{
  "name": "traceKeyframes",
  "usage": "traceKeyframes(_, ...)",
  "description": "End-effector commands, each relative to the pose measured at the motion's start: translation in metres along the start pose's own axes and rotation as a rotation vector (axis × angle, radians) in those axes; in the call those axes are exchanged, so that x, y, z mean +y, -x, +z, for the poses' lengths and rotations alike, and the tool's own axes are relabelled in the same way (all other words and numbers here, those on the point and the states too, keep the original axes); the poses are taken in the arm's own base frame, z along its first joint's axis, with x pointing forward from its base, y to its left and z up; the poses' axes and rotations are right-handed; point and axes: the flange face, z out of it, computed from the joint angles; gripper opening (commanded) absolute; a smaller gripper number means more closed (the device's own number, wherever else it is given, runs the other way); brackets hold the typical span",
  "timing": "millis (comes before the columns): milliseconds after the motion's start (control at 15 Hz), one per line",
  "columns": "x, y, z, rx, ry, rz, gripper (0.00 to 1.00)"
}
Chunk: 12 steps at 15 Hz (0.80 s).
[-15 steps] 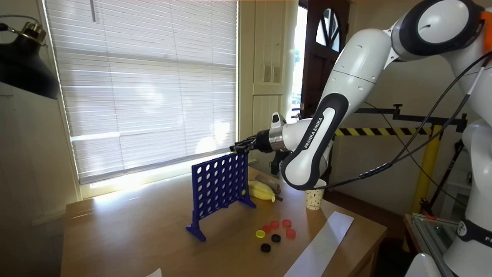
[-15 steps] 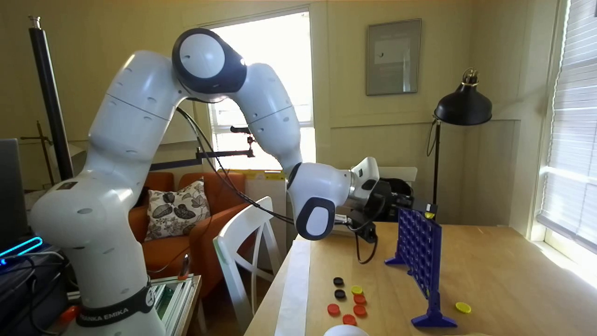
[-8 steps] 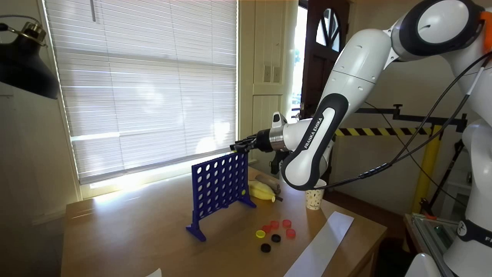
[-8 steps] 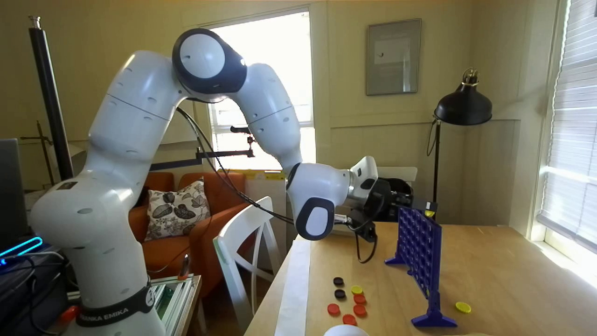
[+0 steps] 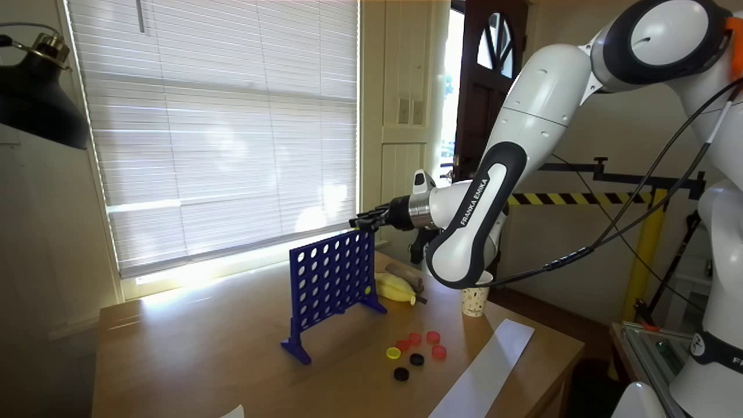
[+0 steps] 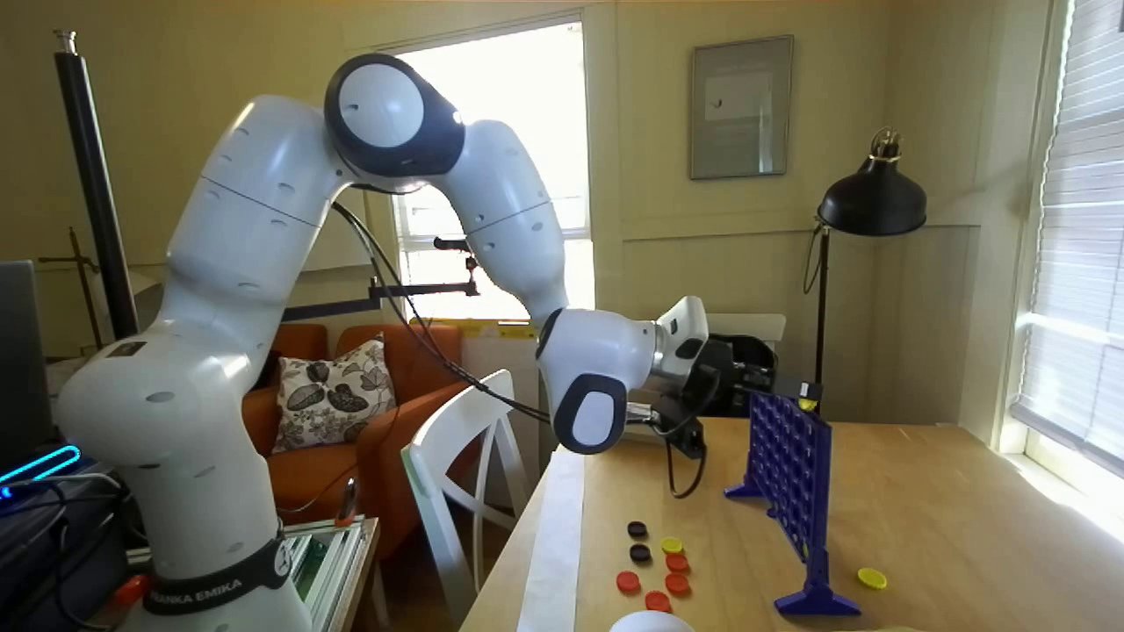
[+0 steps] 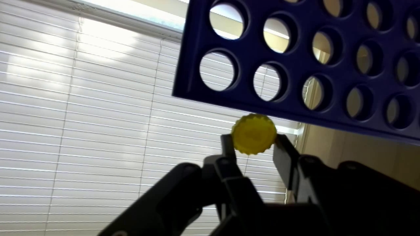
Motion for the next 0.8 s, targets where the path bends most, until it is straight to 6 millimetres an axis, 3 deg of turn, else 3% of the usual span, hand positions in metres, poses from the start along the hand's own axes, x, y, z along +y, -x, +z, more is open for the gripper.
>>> traceKeyframes(0,-0.0015,0.0026,-0.0044,0.004,0.018,-0.007,0.10)
traceKeyframes(733,-0.0022,0.0039,-0.0009,0.000,0.018,-0.007,0.10)
